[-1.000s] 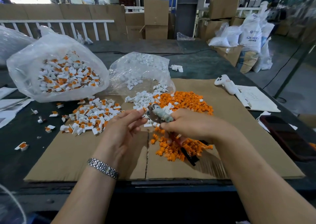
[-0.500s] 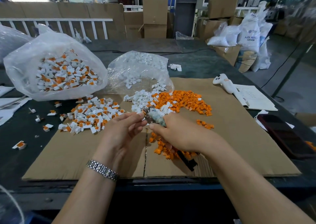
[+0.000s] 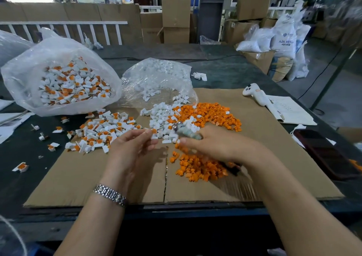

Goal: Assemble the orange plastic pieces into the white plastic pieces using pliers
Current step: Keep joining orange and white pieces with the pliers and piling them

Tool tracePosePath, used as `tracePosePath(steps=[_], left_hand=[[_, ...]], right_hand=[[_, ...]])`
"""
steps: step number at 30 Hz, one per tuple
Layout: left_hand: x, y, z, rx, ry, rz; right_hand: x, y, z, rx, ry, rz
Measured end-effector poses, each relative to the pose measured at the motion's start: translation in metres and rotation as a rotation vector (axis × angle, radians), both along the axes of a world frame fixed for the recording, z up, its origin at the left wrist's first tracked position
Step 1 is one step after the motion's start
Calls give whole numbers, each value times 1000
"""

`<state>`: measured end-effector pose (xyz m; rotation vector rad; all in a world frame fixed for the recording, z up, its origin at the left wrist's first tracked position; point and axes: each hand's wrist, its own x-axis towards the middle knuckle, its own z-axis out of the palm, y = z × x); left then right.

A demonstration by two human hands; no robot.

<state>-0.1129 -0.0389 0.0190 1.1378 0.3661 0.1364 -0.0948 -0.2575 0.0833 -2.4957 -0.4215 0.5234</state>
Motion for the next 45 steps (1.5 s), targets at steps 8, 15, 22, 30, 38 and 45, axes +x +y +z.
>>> tracePosePath(steps=[8,15,22,30,38,45], left_hand=[[13,37,-1,-189,16,245],[14,-11,-15,943,-28,-72],[35,-32,-15,1538,-73,-140],[26,-34,-14,1488,-137,-162],[22,-18,-13,1059,-54,-146],[8,-13,-10,77,44,-264]], right_hand=[[56,-35,-43,-423,-271,-393],[63,-32,-68,-591,-347,-436],[63,-35,-63,-553,-322,-393],[34,0,-41,-105,-438,-74],[26,28,-52,-415,-584,15],[24,23,-59,-246,-540,3]])
